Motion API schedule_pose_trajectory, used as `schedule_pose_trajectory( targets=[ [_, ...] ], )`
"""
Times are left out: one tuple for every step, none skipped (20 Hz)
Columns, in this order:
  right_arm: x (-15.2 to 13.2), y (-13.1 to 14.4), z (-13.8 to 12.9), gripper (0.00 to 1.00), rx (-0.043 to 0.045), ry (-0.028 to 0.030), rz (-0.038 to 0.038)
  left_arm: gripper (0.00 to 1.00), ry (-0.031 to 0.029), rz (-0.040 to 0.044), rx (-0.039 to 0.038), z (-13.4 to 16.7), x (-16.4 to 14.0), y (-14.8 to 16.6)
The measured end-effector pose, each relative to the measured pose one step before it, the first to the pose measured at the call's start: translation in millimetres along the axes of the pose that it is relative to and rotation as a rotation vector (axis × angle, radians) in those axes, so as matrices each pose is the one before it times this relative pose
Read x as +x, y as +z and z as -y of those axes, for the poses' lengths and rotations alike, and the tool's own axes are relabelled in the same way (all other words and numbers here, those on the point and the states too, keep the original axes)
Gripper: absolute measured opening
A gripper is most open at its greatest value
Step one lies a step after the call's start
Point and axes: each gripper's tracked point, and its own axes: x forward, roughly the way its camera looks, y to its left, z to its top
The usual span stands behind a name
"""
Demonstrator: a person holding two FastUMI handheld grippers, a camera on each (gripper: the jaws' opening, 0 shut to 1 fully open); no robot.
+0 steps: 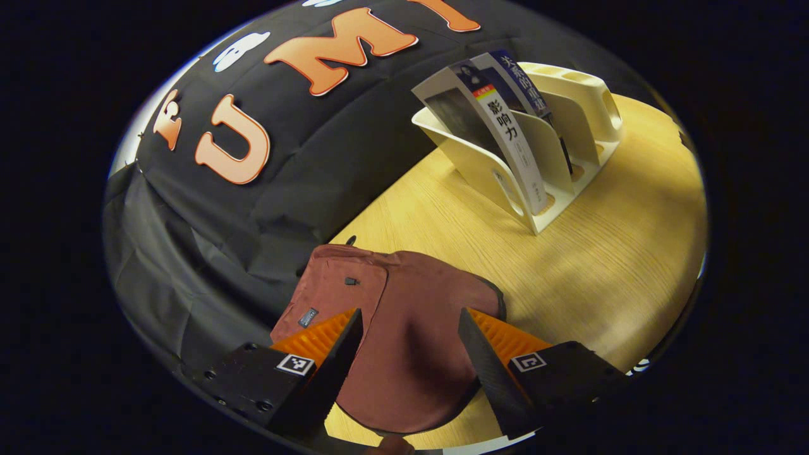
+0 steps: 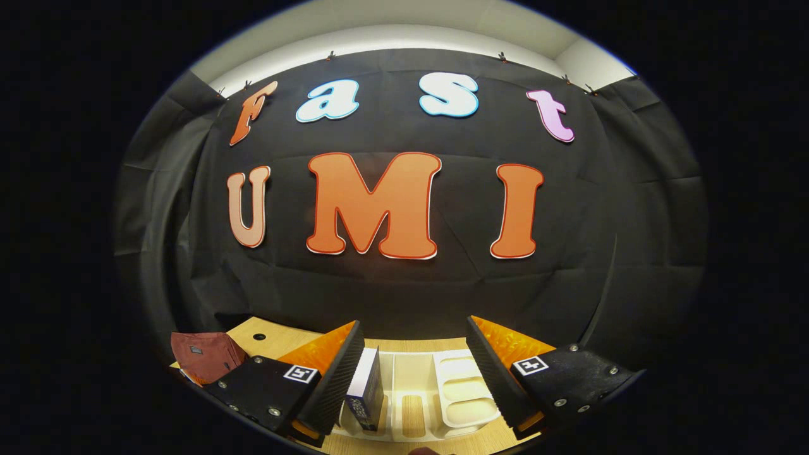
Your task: Open the schoolbag, grab two books from the bookshelf and put them into the schoolbag.
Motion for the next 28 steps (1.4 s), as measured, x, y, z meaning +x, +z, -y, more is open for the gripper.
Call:
schedule_pose_trajectory(
  targets=[
    [-0.08,-0.72,-0.20,0.96,0.00026,-0.00057,-0.00321,0.97,-0.00432,-0.00671,0.00752,3.63,-1.46,-2.78],
    [-0.39,-1.17,-0.30,0.96,0.00050,0.00258,-0.00256,0.97,-0.01213,-0.00864,0.00631,3.39,0.78,-3.61],
    [0.13,-0.22,0.02,0.96,-0.00184,0.00013,-0.00076,0.97,-0.00526,-0.00754,0.00618,4.14,-0.46,-3.76],
    [0.34,-0.77,0.31,0.96,-0.00262,0.00105,-0.00008,0.97,-0.01025,-0.00902,0.00480,4.57,0.23,-4.68],
    [0.28,-0.09,-0.24,0.96,-0.00128,0.00156,0.00089,0.97,-0.00856,-0.01077,0.00707,4.30,-0.38,-3.01],
    [-0.33,-0.71,-0.22,0.96,0.00027,0.00275,-0.00141,0.97,-0.01417,-0.01030,0.00995,5.42,-1.23,-3.52],
    [-0.62,0.18,-0.90,0.96,0.00188,0.00502,-0.00045,0.97,-0.01540,-0.01627,0.00589,6.15,0.35,-5.07],
    [0.09,0.22,0.33,0.96,-0.00003,0.00018,0.00071,0.97,-0.00738,-0.00923,0.00601,2.70,1.91,-3.60],
    [0.42,-0.09,-0.25,0.96,0.00124,0.00233,0.00156,0.97,0.00018,-0.02326,0.00430,1.06,2.76,-4.15],
    [-0.31,-0.23,-0.31,0.96,0.00082,0.00036,0.00171,0.97,-0.02018,-0.04353,-0.00052,5.89,4.06,-8.43],
    [0.03,0.15,-0.50,0.96,0.00072,0.00184,-0.00080,0.97,-0.01165,-0.02011,0.00548,3.13,3.54,-6.37],
    [0.05,-0.40,-0.08,0.96,-0.00019,0.00127,0.00008,0.97,0.00791,-0.02121,0.01232,0.54,4.69,-4.92],
    [0.14,0.20,0.47,0.96,-0.00191,0.00010,0.00120,0.96,0.01427,-0.01472,0.00926,-3.25,0.38,-4.03],
    [0.20,-0.38,0.32,0.96,-0.00248,-0.00243,0.00096,0.96,0.01475,-0.02056,0.00344,-4.13,1.84,-4.02],
    [0.66,-0.21,-0.03,0.96,-0.00036,-0.00163,0.00035,0.96,0.00500,-0.01167,-0.00258,-2.72,1.11,-3.18],
    [-0.14,-1.10,-0.89,0.96,0.00098,0.00267,-0.00506,0.96,-0.00672,-0.00517,0.00335,-0.23,0.87,-0.60],
    [0.65,-1.62,0.24,0.96,0.00079,0.00026,-0.00413,0.94,-0.00543,-0.00189,0.00815,-2.04,-1.08,1.17],
    [-0.18,-0.91,-0.27,0.96,0.00092,0.00262,-0.00322,0.90,-0.01351,-0.00362,0.01180,0.13,1.15,1.58],
    [0.50,-0.97,-0.28,0.96,-0.00111,0.00118,-0.00410,0.89,-0.01630,-0.00744,0.00975,3.14,1.16,1.64],
    [-0.34,-1.51,-0.52,0.96,-0.00156,0.00327,-0.00636,0.73,-0.00514,0.00058,0.01505,-0.52,-1.81,2.91],
    [-0.12,-0.49,-0.55,0.96,-0.00154,0.00339,-0.00234,0.56,-0.01219,-0.00630,0.01396,0.52,-0.65,0.70],
    [0.62,-1.47,0.52,0.96,-0.00274,0.00093,-0.00250,0.46,-0.01119,-0.00657,-0.00131,-0.25,-2.35,-0.59],
    [-0.01,-0.44,-0.66,0.96,-0.00164,0.00136,-0.00138,0.46,-0.01805,-0.00519,-0.00710,-0.25,1.03,1.74],
    [0.01,-1.28,-0.94,0.96,-0.00112,0.00192,-0.00464,0.43,-0.00762,-0.01229,-0.00840,-2.39,-0.69,0.99],
    [-0.15,-2.30,-1.65,0.96,-0.00243,0.00298,-0.00542,0.32,-0.00621,-0.00250,-0.00588,-4.09,-0.39,-0.92],
    [1.33,-2.20,-4.56,0.96,-0.00049,0.00227,-0.00853,0.28,0.00722,0.00367,0.00512,-6.41,-4.76,3.96],
    [0.52,-2.05,-1.58,0.96,-0.00389,0.00238,-0.00659,0.12,-0.00429,0.01352,0.00768,-4.63,-1.41,3.58],
    [0.45,-2.03,-0.80,0.96,-0.00321,0.00429,-0.00811,0.10,-0.01645,0.00694,0.00346,-4.31,-3.63,2.93]
  ],
)
